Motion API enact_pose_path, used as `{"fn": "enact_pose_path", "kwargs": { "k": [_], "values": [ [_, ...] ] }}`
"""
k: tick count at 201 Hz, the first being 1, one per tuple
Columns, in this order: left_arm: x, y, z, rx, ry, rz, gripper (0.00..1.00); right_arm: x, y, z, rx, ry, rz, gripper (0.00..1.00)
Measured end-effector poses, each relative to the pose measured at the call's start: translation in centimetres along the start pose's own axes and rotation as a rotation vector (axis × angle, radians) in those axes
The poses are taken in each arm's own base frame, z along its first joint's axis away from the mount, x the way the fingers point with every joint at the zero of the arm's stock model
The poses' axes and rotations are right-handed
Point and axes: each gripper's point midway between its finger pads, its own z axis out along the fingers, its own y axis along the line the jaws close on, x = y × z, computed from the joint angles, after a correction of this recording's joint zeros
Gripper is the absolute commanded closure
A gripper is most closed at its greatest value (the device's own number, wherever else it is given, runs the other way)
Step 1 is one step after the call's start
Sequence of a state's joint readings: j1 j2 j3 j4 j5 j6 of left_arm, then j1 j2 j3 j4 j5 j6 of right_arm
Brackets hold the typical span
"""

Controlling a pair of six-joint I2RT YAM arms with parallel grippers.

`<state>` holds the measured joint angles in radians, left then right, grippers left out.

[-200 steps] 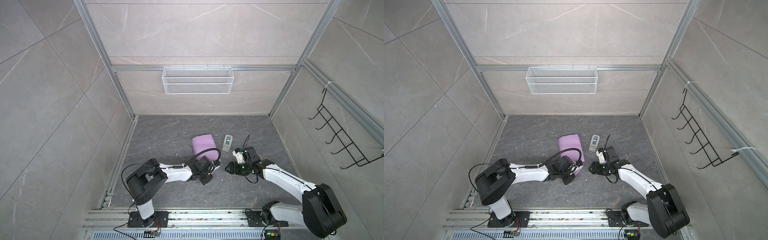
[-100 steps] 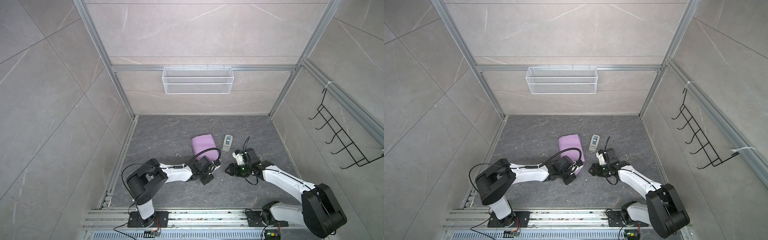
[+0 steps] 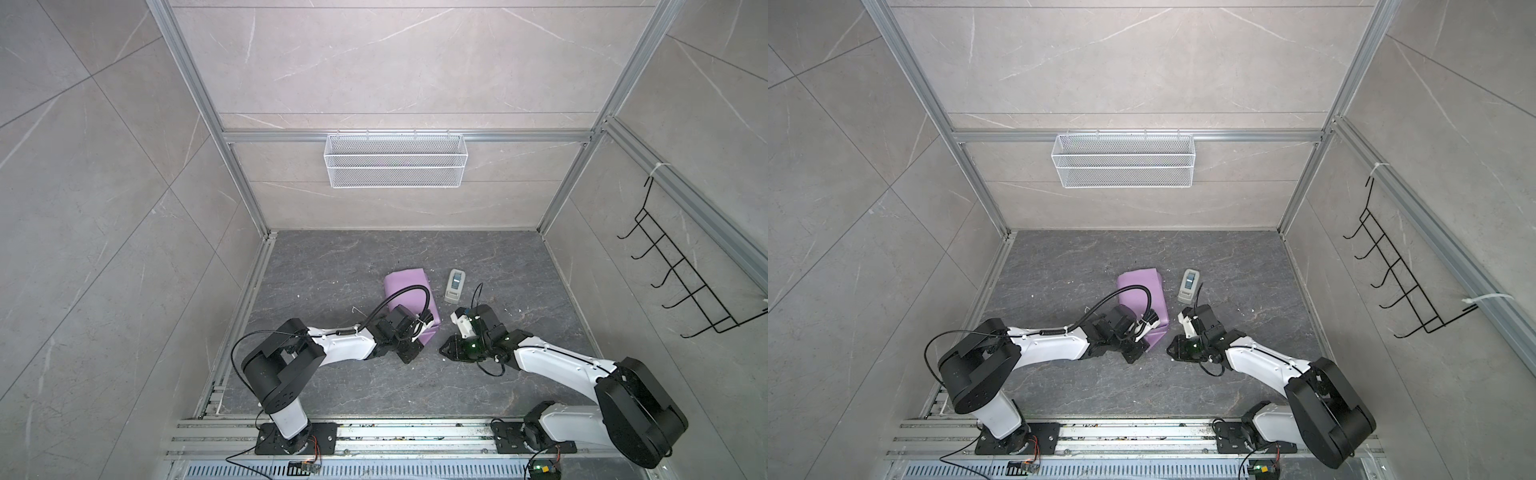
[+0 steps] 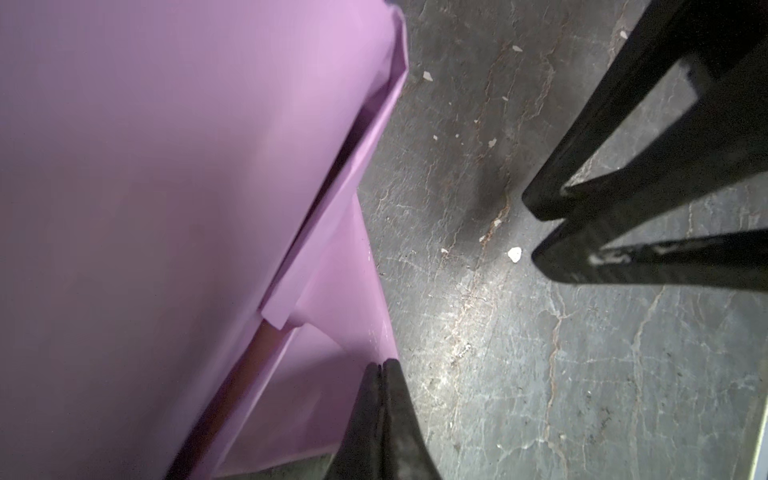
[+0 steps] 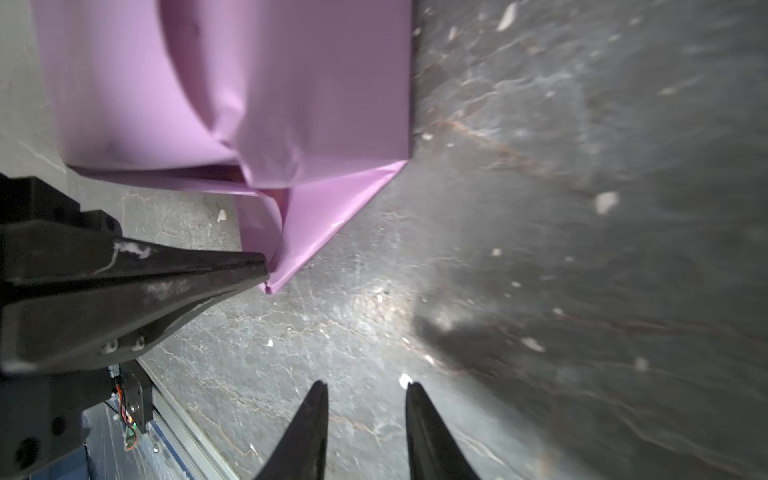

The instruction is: Wrap the gift box in paper

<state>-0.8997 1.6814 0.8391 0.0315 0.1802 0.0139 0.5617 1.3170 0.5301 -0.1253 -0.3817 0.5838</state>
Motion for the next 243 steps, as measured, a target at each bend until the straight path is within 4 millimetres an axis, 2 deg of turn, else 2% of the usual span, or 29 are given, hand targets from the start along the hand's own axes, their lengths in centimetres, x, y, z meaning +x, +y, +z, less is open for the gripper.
{"fn": "enact_pose_path", "kwargs": {
  "k": [79,110,176,208,243],
  "values": [
    [-0.3,0.3,-0.5,0.006,-0.016,-0.024,1.0,1.8,1.7,3.3,-0.04,-0.047,0.0,0.79],
    [-0.5,0.4,-0.8,0.014,-0.032,-0.033,1.0,1.0,2.5,4.2,-0.041,-0.114,0.004,0.81],
    [-1.1,0.5,-1.3,0.02,-0.056,-0.042,1.0,-1.0,2.8,5.4,-0.06,-0.27,0.02,0.84],
    [-1.2,0.1,-1.7,0.038,-0.064,-0.036,0.76,-1.9,2.8,5.7,-0.077,-0.331,0.028,0.84],
    [-0.7,-0.2,-2.5,0.041,-0.077,-0.003,0.55,-2.4,2.7,5.8,-0.092,-0.369,0.034,0.85]
  ]
}}
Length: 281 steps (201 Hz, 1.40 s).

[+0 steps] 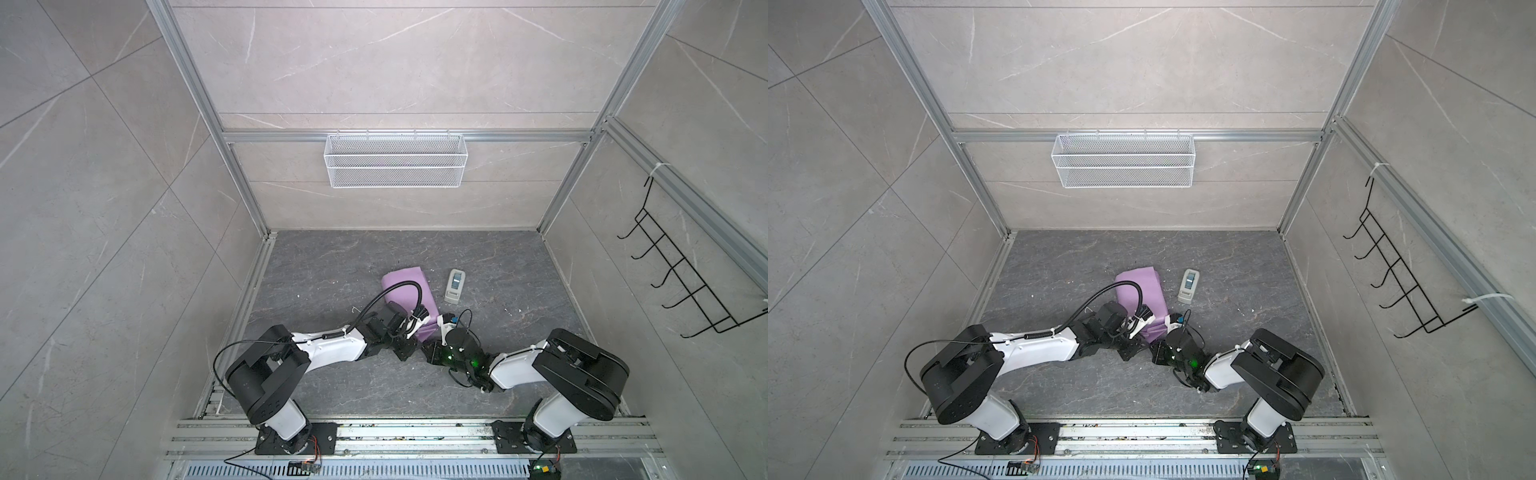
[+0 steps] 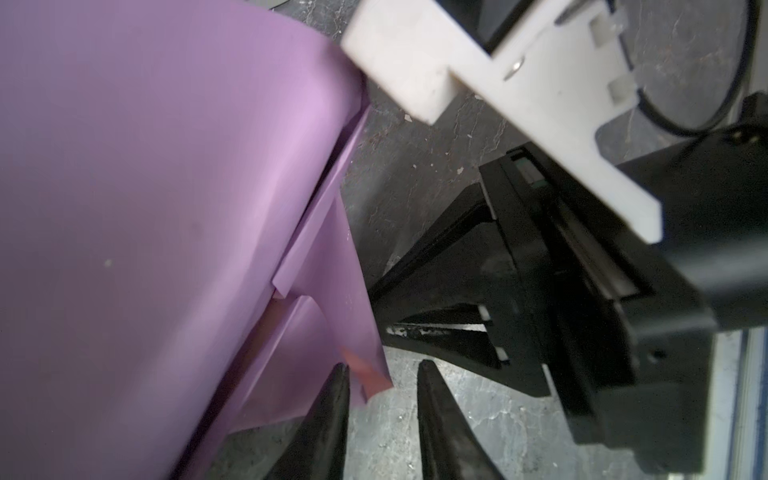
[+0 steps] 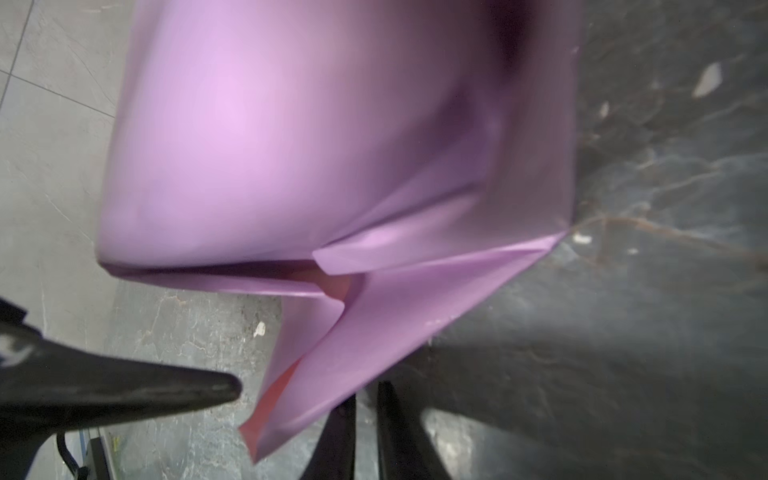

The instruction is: Wrap the gift box in paper

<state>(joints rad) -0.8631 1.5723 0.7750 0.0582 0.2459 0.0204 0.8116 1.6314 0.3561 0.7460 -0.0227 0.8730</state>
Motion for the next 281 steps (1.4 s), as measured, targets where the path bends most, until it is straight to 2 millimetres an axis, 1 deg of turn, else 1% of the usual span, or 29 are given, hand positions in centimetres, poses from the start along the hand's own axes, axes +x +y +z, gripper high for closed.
{"fn": "enact_pose_path", "kwargs": {
  "k": [14,34,75,113,156,223,258,281],
  "values": [
    [0.5,-0.1,-0.5,-0.004,-0.005,0.027,0.51,0.0,0.0,0.1,-0.002,-0.006,0.003,0.85],
    [1.2,-0.1,-0.9,-0.01,-0.019,0.096,0.47,-0.1,0.0,0.1,-0.006,-0.012,0.005,0.85],
    [2.7,0.0,-0.8,-0.017,-0.027,0.261,0.45,-0.2,0.0,0.3,-0.011,-0.02,0.011,0.86],
    [2.0,0.6,-0.5,-0.054,-0.048,0.373,0.47,-0.2,0.1,0.3,-0.014,-0.023,0.019,0.87],
    [2.3,1.3,0.4,-0.082,-0.026,0.437,0.49,-0.2,0.0,0.2,-0.016,-0.024,0.028,0.87],
    [1.4,2.0,1.7,-0.1,-0.035,0.477,0.54,-0.1,-0.1,0.1,-0.021,-0.028,0.037,0.88],
    [0.7,2.2,2.1,-0.107,-0.049,0.484,0.58,-0.2,-0.1,0.1,-0.021,-0.032,0.05,0.89],
    [0.6,2.3,2.2,-0.111,-0.05,0.484,0.59,-0.2,-0.1,0.2,-0.025,-0.035,0.051,0.89]
  ]
}}
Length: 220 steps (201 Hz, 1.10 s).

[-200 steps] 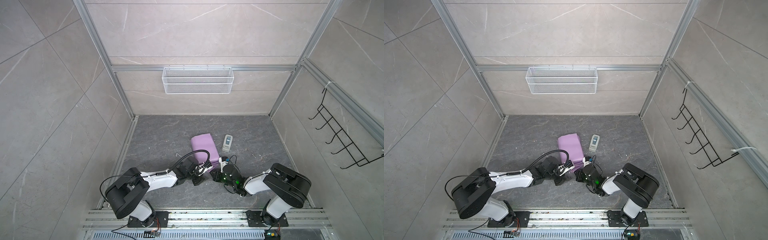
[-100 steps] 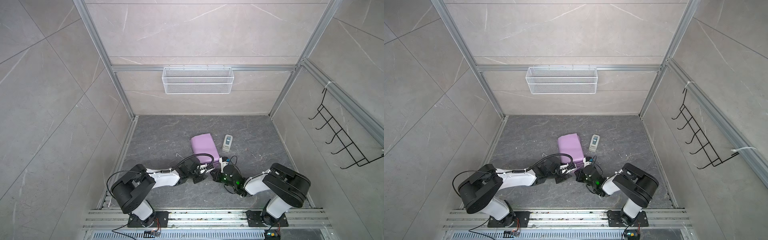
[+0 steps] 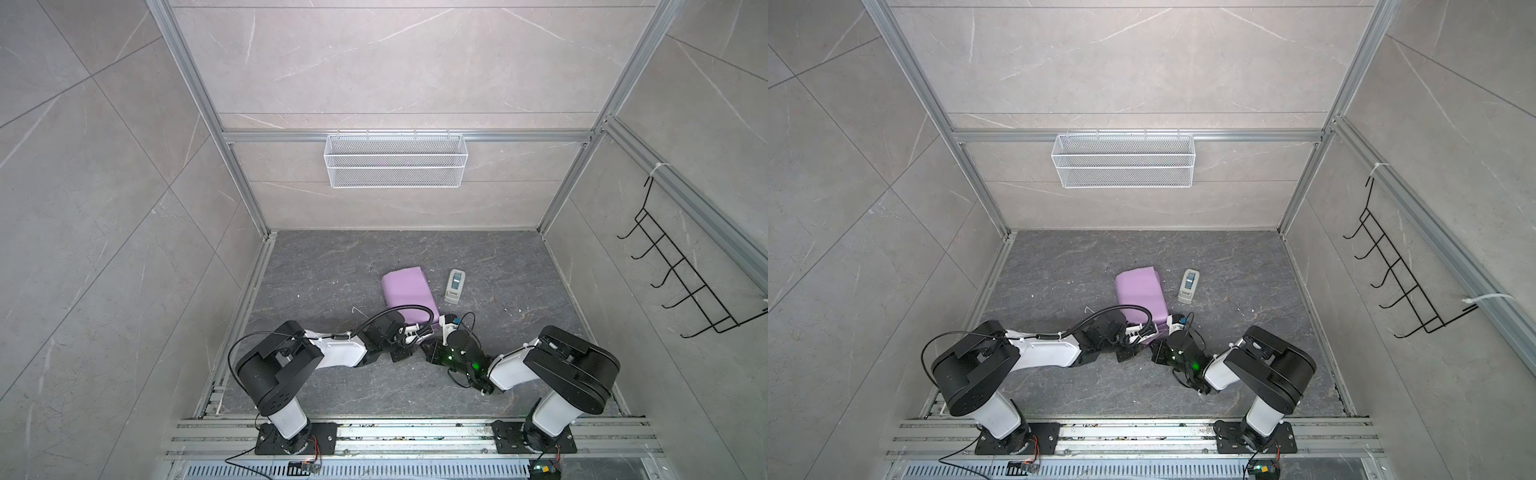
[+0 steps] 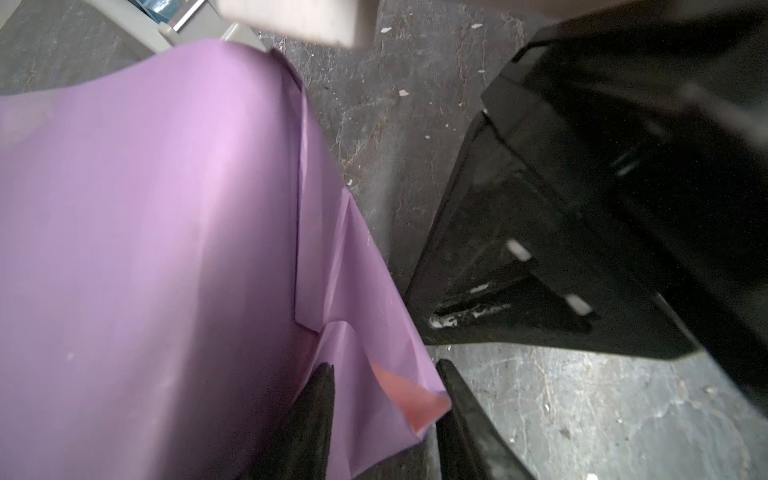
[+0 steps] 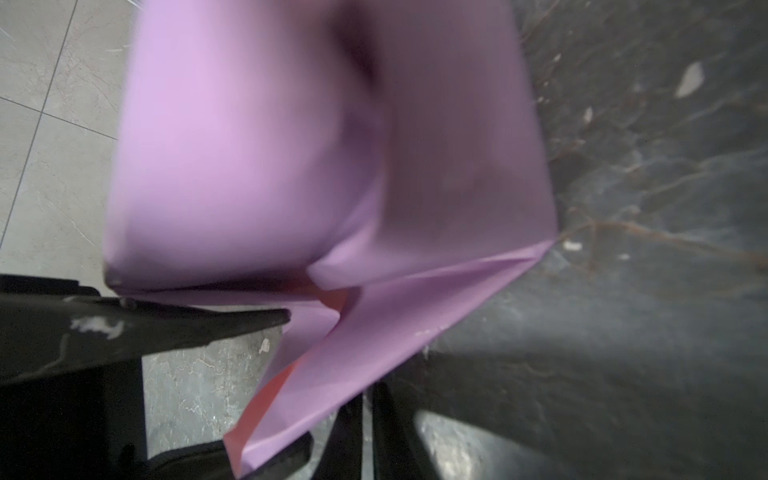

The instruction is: Wrap the gift box in paper

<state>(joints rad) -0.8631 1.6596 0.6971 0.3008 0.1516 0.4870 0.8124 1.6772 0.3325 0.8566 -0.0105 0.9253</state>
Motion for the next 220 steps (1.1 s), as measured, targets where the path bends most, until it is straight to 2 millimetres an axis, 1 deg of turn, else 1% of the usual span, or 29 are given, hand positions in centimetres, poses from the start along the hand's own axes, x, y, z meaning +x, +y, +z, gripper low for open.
{"fn": "enact_pose_path", "kwargs": {
  "k": [45,97,120,139,155,182,201,220],
  "values": [
    [-0.1,0.1,0.0,-0.003,-0.002,-0.001,0.66,-0.1,0.1,0.0,-0.004,-0.004,0.003,0.89],
    [-0.4,0.2,0.0,-0.005,-0.009,-0.002,0.78,-0.2,-0.3,0.0,0.015,-0.013,0.004,0.88],
    [-0.4,0.2,0.0,-0.006,-0.009,-0.003,0.82,-0.5,-0.3,-0.7,0.037,-0.016,0.003,0.87],
    [-0.4,0.2,0.0,-0.004,-0.009,-0.003,0.86,-1.1,0.2,-1.7,0.042,-0.022,-0.005,0.86],
    [-0.5,0.2,0.0,-0.003,-0.008,-0.002,0.88,-1.9,0.6,-3.0,0.048,-0.033,-0.016,0.85],
    [-0.8,0.3,0.0,0.002,-0.011,-0.002,0.91,-4.4,0.4,-5.7,0.081,-0.065,-0.042,0.8],
    [-0.8,0.3,-0.1,0.003,-0.01,-0.001,0.94,-6.7,0.5,-7.3,0.107,-0.084,-0.06,0.71],
    [-0.7,0.2,-0.1,0.008,-0.004,0.0,0.96,-8.9,0.8,-8.1,0.121,-0.092,-0.072,0.6]
  ]
}}
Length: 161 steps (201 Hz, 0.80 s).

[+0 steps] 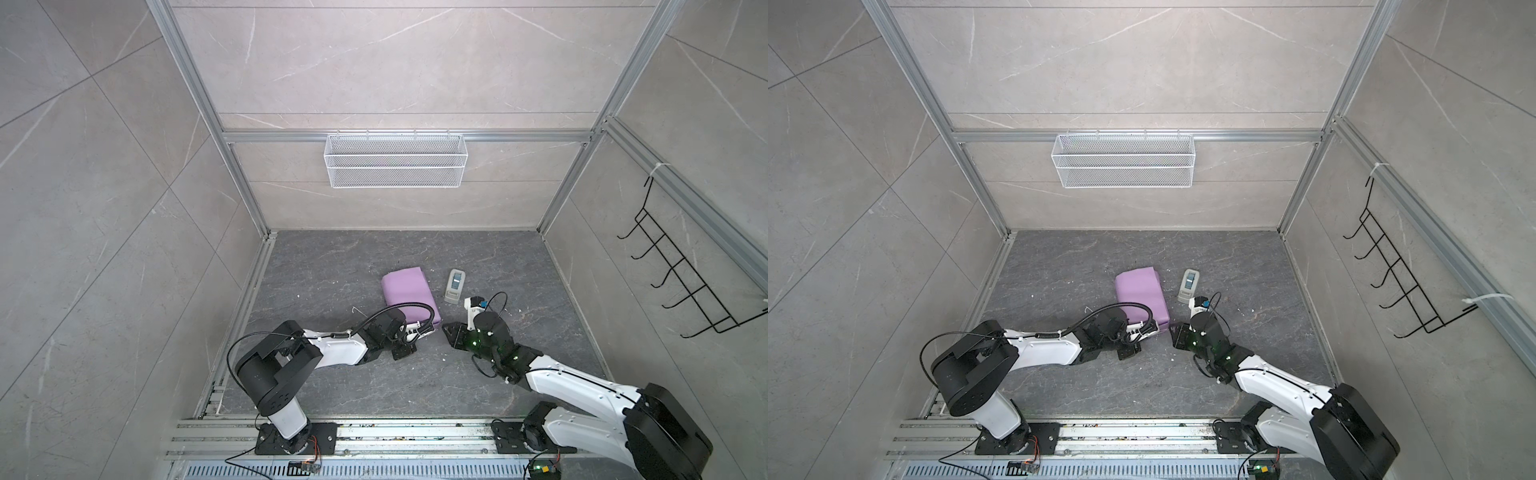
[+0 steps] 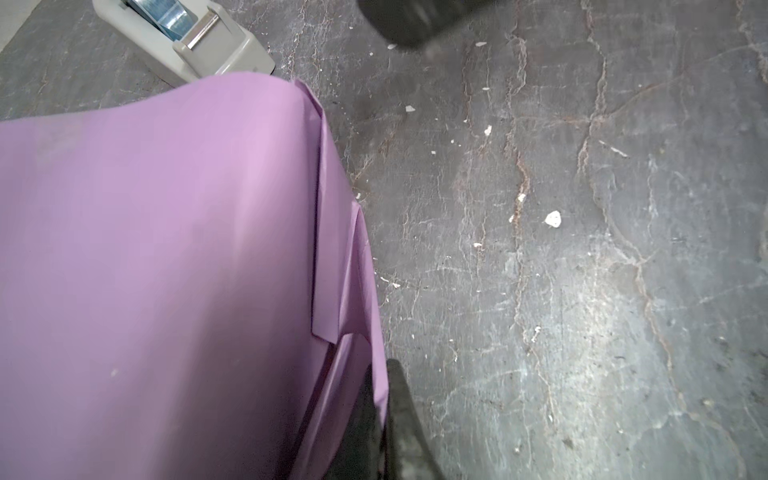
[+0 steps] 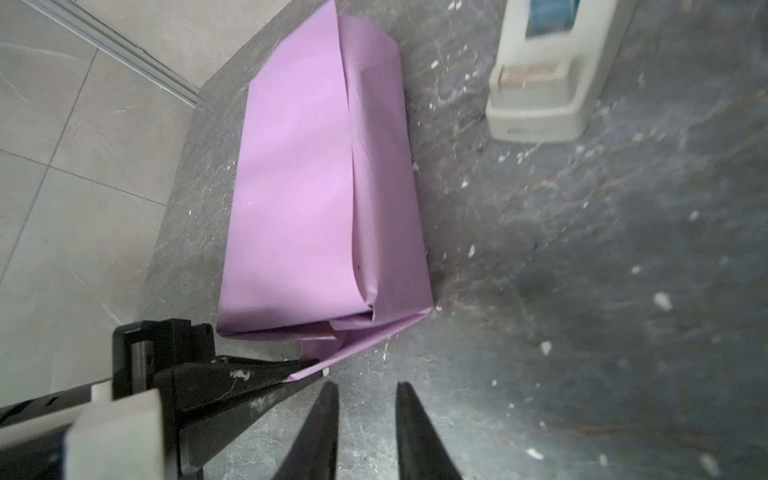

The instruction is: Wrap the gift box in paper

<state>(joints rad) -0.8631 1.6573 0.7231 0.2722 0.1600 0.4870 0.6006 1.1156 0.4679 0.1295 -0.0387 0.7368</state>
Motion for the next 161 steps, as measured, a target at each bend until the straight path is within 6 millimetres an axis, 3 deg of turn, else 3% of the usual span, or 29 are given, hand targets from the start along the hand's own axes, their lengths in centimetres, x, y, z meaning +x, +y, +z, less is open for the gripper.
{"fn": "enact_pose_path", "kwargs": {
  "k": [24,49,96,161],
  "values": [
    [0.0,0.0,0.0,0.003,0.005,-0.001,0.99,-2.3,0.6,0.4,-0.003,0.016,-0.015,0.51],
    [-0.3,0.2,0.0,0.003,0.004,-0.001,1.0,-3.5,1.2,2.7,-0.006,0.072,-0.023,0.47],
    [-0.6,0.2,-0.1,0.012,0.018,0.002,1.0,-1.7,0.7,6.6,-0.003,0.201,-0.029,0.46],
    [-1.7,0.5,-0.5,0.024,0.035,0.048,1.0,-0.9,0.2,6.9,0.003,0.234,-0.086,0.5]
  ]
}}
